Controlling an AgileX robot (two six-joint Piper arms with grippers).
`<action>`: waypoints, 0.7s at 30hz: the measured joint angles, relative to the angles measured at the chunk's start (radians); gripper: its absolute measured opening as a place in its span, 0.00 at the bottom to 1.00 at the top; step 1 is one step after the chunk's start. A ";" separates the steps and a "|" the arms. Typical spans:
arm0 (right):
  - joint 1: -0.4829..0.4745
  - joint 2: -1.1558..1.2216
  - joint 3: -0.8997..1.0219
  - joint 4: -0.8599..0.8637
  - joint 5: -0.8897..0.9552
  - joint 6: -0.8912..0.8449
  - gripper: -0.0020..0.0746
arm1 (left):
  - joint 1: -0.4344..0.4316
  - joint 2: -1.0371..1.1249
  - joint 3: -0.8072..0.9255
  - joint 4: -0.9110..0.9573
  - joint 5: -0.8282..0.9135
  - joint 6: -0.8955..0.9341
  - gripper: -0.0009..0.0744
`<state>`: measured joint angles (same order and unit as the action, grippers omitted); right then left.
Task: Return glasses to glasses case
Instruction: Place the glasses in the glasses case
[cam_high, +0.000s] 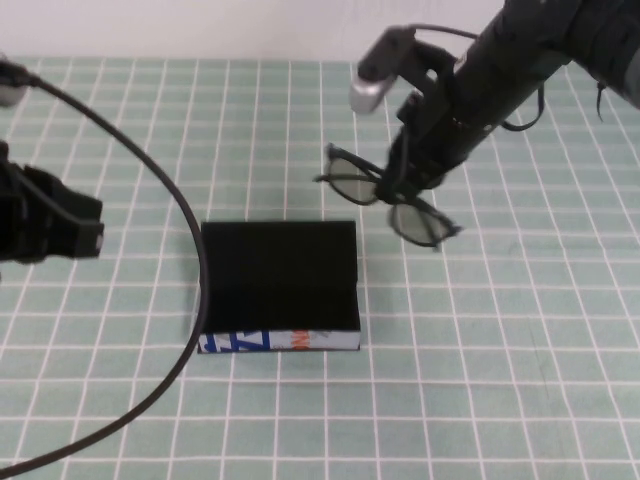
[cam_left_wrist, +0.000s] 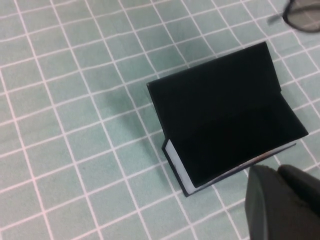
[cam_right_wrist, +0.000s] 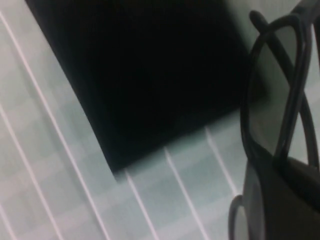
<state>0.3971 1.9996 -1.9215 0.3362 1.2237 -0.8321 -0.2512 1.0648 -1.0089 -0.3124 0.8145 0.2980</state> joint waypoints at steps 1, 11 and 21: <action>0.002 0.000 -0.022 0.036 0.002 0.000 0.03 | 0.000 0.000 0.000 0.002 -0.002 0.000 0.01; 0.155 0.021 -0.081 0.047 0.009 0.000 0.03 | 0.000 0.000 -0.002 0.024 -0.058 0.000 0.01; 0.247 0.124 -0.107 -0.030 0.012 -0.048 0.03 | 0.000 0.000 -0.002 0.027 -0.080 0.000 0.01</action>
<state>0.6441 2.1235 -2.0280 0.3063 1.2358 -0.8800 -0.2512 1.0648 -1.0104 -0.2859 0.7344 0.2980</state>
